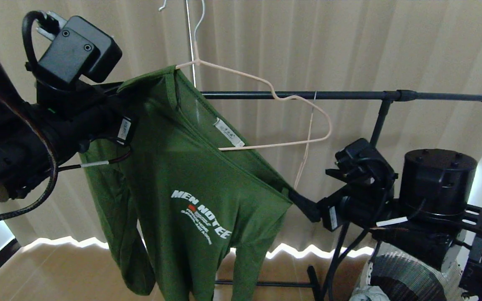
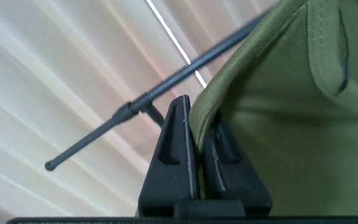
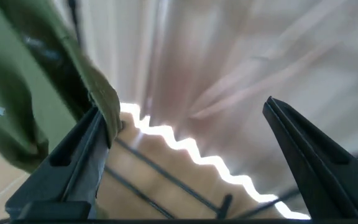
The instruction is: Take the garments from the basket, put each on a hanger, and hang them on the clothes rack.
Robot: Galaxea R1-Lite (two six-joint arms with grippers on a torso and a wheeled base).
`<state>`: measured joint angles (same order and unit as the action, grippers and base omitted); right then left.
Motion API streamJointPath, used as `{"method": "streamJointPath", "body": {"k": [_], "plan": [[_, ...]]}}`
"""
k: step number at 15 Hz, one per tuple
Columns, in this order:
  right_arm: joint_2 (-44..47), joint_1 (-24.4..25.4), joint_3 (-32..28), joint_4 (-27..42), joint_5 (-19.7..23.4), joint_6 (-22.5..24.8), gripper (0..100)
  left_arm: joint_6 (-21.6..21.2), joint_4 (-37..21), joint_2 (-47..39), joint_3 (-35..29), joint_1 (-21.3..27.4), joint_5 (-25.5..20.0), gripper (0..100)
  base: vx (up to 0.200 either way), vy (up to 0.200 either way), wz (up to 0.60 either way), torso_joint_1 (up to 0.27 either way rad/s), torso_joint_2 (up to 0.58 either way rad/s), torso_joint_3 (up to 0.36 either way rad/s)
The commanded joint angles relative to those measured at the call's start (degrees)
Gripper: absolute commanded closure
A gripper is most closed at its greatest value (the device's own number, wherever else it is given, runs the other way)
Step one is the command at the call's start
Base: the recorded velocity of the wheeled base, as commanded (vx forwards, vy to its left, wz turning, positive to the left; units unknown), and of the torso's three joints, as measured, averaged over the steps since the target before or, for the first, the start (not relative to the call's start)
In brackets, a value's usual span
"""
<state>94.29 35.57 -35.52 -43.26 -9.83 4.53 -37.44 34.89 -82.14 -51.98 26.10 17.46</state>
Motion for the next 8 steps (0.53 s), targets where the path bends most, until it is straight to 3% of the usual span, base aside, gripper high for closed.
{"method": "streamJointPath", "body": {"k": [1,8], "plan": [[-5.61,-3.05,-0.25,1.96,0.07,0.12,0,-0.44,0.09,1.37,2.76,-0.44,0.12,100,0.000,0.000,0.00,0.000,0.00,0.000],[-10.62,-5.16,-3.24,5.21,0.07,0.12,0,-3.08,0.09,6.47,12.87,-0.44,0.12,100,0.000,0.000,0.00,0.000,0.00,0.000]]}}
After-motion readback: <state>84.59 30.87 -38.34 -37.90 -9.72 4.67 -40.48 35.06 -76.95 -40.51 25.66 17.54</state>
